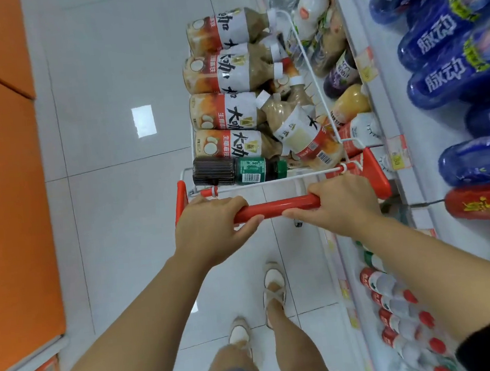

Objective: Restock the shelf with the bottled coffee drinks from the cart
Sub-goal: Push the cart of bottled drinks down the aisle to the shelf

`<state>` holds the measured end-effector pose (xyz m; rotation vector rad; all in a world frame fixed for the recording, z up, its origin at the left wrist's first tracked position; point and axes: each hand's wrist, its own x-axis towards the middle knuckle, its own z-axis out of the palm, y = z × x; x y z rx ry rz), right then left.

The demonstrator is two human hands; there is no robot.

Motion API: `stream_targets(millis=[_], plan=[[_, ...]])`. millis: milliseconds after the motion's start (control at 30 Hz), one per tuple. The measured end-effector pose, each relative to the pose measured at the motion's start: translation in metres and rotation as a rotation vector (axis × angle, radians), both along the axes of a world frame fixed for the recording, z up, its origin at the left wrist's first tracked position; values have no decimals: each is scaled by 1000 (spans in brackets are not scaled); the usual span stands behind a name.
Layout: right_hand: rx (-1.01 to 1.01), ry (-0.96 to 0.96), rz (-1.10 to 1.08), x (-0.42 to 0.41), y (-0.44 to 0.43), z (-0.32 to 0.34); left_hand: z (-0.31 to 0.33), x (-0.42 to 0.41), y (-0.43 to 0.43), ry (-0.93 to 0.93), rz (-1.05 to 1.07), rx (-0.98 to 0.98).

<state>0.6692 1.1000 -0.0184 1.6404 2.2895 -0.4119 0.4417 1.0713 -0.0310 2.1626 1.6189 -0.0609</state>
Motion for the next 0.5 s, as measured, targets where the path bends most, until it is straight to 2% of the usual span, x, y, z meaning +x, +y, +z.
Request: stream_targets(millis=[167, 500], plan=[[-12, 14, -24, 0, 58, -2, -4, -2, 58, -14, -3, 28], [-69, 28, -70, -3, 155, 0, 1, -6, 159, 2, -74, -38]])
